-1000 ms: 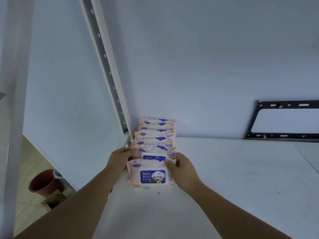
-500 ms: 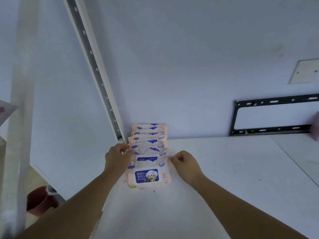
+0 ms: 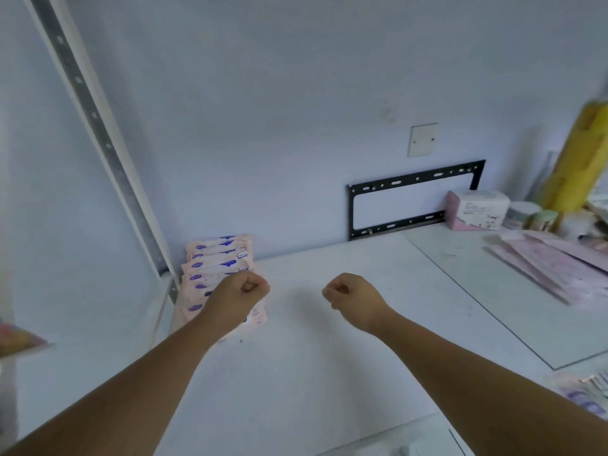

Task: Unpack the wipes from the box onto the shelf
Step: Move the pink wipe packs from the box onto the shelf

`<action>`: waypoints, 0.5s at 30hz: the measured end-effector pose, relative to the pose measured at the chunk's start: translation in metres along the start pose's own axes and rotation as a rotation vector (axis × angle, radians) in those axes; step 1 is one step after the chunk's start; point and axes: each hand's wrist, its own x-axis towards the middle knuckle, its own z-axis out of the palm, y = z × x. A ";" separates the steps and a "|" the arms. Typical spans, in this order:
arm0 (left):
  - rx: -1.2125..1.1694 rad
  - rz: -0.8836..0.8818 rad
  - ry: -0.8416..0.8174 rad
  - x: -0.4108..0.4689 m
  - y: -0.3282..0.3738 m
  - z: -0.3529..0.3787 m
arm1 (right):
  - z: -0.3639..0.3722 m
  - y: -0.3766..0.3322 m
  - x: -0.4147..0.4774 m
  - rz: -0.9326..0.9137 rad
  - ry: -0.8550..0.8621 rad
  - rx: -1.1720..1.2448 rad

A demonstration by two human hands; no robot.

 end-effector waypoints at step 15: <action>0.108 0.212 -0.538 -0.044 0.103 0.145 | -0.155 0.074 -0.139 0.129 0.133 -0.265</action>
